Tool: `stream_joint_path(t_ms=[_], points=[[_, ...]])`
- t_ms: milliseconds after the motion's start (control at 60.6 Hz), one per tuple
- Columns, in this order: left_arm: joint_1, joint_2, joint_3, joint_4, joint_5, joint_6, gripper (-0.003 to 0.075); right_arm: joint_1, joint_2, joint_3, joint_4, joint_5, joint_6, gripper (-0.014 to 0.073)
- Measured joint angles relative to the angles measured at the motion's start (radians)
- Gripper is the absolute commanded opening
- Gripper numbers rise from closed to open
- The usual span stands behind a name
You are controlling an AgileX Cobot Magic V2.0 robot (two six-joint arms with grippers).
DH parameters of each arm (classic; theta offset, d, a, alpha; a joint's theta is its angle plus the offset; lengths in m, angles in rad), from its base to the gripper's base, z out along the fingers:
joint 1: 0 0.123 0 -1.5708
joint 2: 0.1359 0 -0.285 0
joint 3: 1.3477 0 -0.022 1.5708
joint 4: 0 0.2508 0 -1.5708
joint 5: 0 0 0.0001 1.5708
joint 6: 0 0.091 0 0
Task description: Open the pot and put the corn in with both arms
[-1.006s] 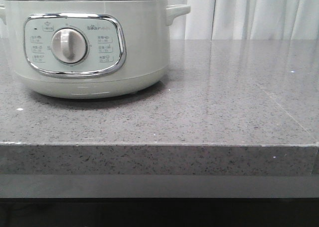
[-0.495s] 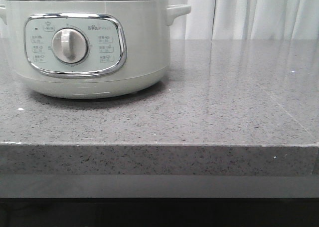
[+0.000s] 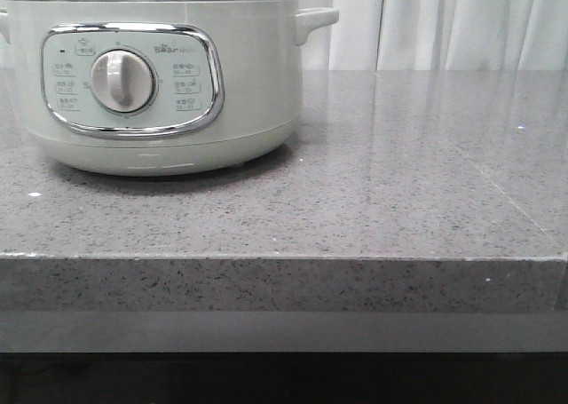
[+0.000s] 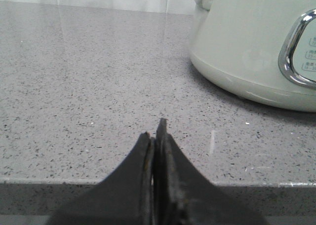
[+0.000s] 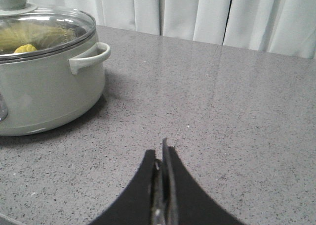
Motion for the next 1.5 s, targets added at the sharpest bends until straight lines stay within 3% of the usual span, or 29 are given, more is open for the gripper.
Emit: stream_joint_path(t_ms=[511, 709, 940, 1501], points=[[0.000, 0.000, 0.000, 0.000, 0.000, 0.000, -0.0018, 0.001, -0.014, 0.029, -0.015, -0.055, 0.000, -0.0067], [0.000, 0.000, 0.000, 0.000, 0.000, 0.000, -0.0018, -0.086, -0.152, 0.218, -0.076, -0.172, 0.073, -0.0067], [0.000, 0.000, 0.000, 0.000, 0.000, 0.000, -0.0018, -0.230, -0.408, 0.465, -0.087, -0.172, 0.173, -0.0067], [0.000, 0.000, 0.000, 0.000, 0.002, 0.000, -0.0018, -0.243, -0.426, 0.481, -0.090, -0.154, 0.182, -0.0067]])
